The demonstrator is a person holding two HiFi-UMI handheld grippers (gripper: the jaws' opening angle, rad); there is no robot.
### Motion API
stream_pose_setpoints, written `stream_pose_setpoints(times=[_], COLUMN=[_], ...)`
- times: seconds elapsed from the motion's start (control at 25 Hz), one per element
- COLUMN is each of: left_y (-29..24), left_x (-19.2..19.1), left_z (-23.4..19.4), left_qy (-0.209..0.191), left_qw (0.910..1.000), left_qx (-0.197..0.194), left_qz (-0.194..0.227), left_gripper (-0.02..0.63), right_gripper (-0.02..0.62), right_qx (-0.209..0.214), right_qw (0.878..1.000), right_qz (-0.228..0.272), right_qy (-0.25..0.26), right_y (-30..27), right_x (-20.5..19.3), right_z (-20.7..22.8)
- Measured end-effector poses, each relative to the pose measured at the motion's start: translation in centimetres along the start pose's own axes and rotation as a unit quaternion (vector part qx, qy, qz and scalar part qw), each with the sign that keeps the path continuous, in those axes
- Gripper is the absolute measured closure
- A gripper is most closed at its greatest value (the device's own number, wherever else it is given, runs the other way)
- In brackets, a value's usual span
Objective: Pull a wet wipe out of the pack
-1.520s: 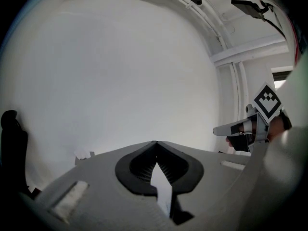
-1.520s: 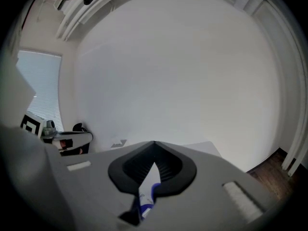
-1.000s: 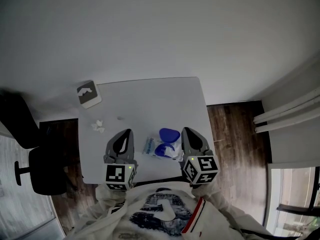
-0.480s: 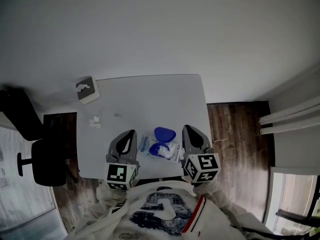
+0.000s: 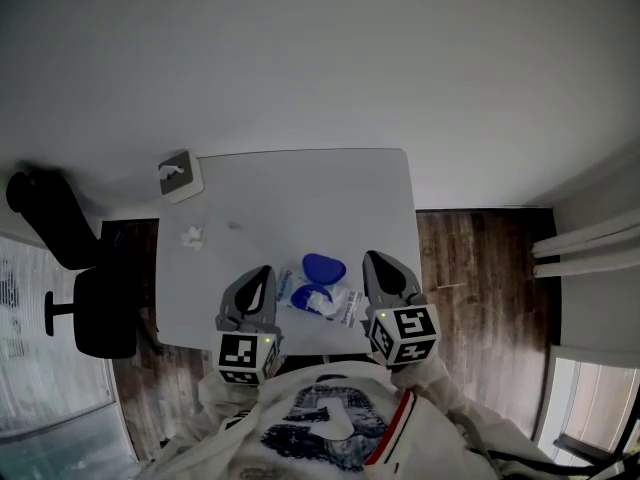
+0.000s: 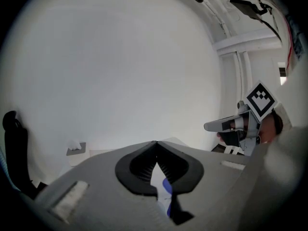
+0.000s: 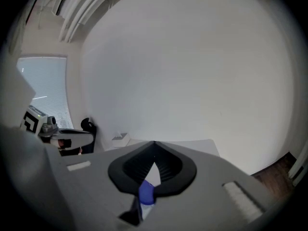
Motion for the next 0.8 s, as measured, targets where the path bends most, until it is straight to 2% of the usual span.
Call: stream_pose_setpoints(times=[0.2,0.28,0.44,0.6,0.8], left_y=[0.4,0.4,0.2,0.0,-0.2], left_x=[-0.5,-0.7,-1.1,-1.5,-1.8], left_z=[1.0,1.3,1.7,2.2,2.2], left_qy=[0.002,0.004,0.003,0.011,0.013], left_qw=[0.9999,0.9999,0.9999,0.9997,0.9997], left_qx=[0.009,0.009,0.010,0.006,0.006], left_qz=[-0.007,-0.009,-0.011,-0.019,-0.022], left_gripper=[0.601,0.601,0.601,0.601,0.601], right_gripper=[0.588,0.530,0.457,0.395,0.353], right_qx=[0.015,0.023,0.030,0.043,0.076], right_qw=[1.000,1.000,0.999,0.999,0.995], right_qz=[-0.014,-0.019,-0.024,-0.034,-0.065], right_qy=[-0.006,-0.005,-0.008,-0.002,0.013], right_y=[0.3,0.2,0.3,0.3,-0.4], right_x=[-0.8,-1.2,-1.8,-2.2,-3.5], right_z=[0.3,0.2,0.2,0.0,-1.2])
Point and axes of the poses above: the fingertips, and each gripper's own axes: y backward along the fingers, z to its right, x out of its top, the point moved 5 cm from there along y, backward along the fingers, and after that the axes turned 6 degrees about y, right-handed, at the moved point
